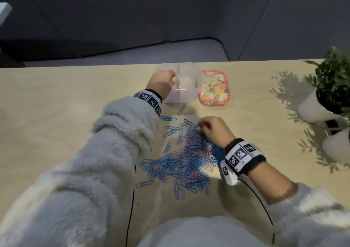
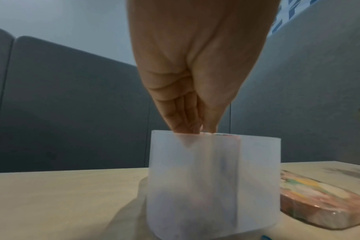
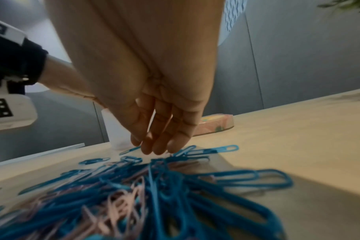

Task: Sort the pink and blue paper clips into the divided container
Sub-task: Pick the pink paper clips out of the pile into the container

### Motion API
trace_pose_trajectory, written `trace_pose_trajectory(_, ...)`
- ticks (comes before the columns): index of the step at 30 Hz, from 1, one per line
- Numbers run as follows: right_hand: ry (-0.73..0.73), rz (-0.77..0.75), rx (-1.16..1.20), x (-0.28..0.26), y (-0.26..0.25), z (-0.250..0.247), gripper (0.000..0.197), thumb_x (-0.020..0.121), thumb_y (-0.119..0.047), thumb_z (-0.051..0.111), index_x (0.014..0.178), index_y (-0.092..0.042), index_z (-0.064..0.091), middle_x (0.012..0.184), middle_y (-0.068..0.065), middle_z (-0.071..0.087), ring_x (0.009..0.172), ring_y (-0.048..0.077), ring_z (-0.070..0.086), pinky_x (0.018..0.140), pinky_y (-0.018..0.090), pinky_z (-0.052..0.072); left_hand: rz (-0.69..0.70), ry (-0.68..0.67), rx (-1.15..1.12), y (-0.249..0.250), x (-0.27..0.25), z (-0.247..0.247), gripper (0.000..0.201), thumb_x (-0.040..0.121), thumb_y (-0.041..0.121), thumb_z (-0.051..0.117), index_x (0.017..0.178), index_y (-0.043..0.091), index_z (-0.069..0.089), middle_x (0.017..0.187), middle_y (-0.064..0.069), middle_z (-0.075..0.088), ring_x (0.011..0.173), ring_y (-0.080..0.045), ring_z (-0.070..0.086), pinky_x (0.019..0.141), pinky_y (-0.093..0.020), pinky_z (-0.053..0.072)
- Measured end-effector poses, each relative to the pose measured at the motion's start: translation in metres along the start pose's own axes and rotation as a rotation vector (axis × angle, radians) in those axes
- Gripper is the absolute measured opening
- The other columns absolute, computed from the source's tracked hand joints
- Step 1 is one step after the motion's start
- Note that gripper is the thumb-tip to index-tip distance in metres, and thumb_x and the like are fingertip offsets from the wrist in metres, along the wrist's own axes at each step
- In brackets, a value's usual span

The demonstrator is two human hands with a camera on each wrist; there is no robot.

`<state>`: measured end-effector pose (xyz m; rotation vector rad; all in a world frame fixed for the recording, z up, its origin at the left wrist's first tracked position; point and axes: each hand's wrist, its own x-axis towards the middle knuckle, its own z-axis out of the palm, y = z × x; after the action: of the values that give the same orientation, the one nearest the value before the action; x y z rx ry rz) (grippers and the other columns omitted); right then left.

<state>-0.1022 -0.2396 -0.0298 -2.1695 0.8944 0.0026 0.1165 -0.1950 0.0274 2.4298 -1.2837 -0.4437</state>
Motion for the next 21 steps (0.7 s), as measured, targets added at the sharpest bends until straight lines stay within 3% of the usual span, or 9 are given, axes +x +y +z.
trace_pose_trajectory(2, 0.015, -0.015, -0.052, -0.001, -0.002, 0.001, 0.029, 0.082, 0.002, 0.047, 0.096, -0.006, 0.071, 0.103, 0.013, 0.070, 0.099, 0.028, 0.062, 0.091, 0.037, 0.048, 0.076, 0.032, 0.035, -0.002, -0.005, 0.004, 0.035, 0.092, 0.010, 0.044, 0.126, 0.005, 0.051, 0.124, -0.019, 0.059, 0.113, -0.032, 0.055, 0.097, -0.037, 0.041)
trace_pose_trajectory(4, 0.026, -0.031, -0.073, 0.001, -0.006, 0.002, 0.028, 0.081, 0.003, 0.049, 0.097, -0.006, 0.071, 0.104, 0.013, 0.069, 0.099, 0.029, 0.061, 0.090, 0.036, 0.047, 0.208, 0.126, 0.082, -0.001, -0.015, 0.006, 0.032, 0.091, 0.008, 0.046, 0.121, 0.003, 0.055, 0.123, -0.018, 0.059, 0.113, -0.031, 0.054, 0.097, -0.035, 0.039)
trace_pose_trajectory(7, 0.018, -0.066, -0.109, 0.012, -0.014, 0.008, 0.022, 0.084, -0.003, 0.054, 0.100, -0.008, 0.070, 0.106, 0.011, 0.067, 0.100, 0.027, 0.060, 0.089, 0.033, 0.046, 0.266, 0.216, 0.054, 0.001, -0.043, 0.011, 0.017, 0.090, 0.013, 0.050, 0.102, 0.008, 0.062, 0.103, -0.011, 0.062, 0.094, -0.025, 0.055, 0.081, -0.034, 0.046)
trace_pose_trajectory(10, -0.010, -0.114, -0.185, 0.025, -0.025, 0.015, 0.017, 0.085, -0.011, 0.059, 0.098, -0.009, 0.069, 0.105, 0.009, 0.067, 0.098, 0.026, 0.060, 0.081, 0.030, 0.043, 0.164, -0.011, 0.085, -0.002, -0.083, 0.036, 0.015, 0.091, 0.021, 0.048, 0.093, 0.012, 0.061, 0.093, -0.005, 0.065, 0.080, -0.021, 0.058, 0.066, -0.029, 0.043)
trace_pose_trajectory(13, -0.080, -0.147, -0.284, 0.034, -0.034, 0.021, 0.016, 0.085, -0.015, 0.060, 0.098, -0.008, 0.066, 0.102, 0.011, 0.066, 0.095, 0.029, 0.059, 0.077, 0.031, 0.042, 0.053, -0.228, 0.102, -0.007, -0.110, 0.065, 0.016, 0.087, 0.024, 0.052, 0.095, 0.014, 0.061, 0.100, -0.006, 0.066, 0.090, -0.025, 0.060, 0.073, -0.034, 0.047)
trace_pose_trajectory(17, -0.121, -0.143, -0.361, 0.037, -0.034, 0.024, 0.009, 0.085, -0.011, 0.059, 0.091, -0.007, 0.063, 0.098, 0.011, 0.064, 0.092, 0.029, 0.059, 0.074, 0.031, 0.041, -0.023, -0.196, 0.029, -0.007, -0.120, 0.085, 0.019, 0.084, 0.025, 0.057, 0.094, 0.008, 0.056, 0.099, -0.013, 0.059, 0.090, -0.031, 0.057, 0.076, -0.038, 0.046)
trace_pose_trajectory(21, -0.107, -0.104, -0.335, 0.035, -0.026, 0.019, 0.008, 0.083, -0.007, 0.056, 0.089, -0.007, 0.062, 0.098, 0.012, 0.064, 0.092, 0.029, 0.058, 0.077, 0.033, 0.042, -0.048, -0.182, -0.037, -0.012, -0.120, 0.087, 0.011, 0.084, 0.016, 0.058, 0.091, 0.007, 0.059, 0.100, -0.013, 0.057, 0.092, -0.029, 0.056, 0.081, -0.036, 0.045)
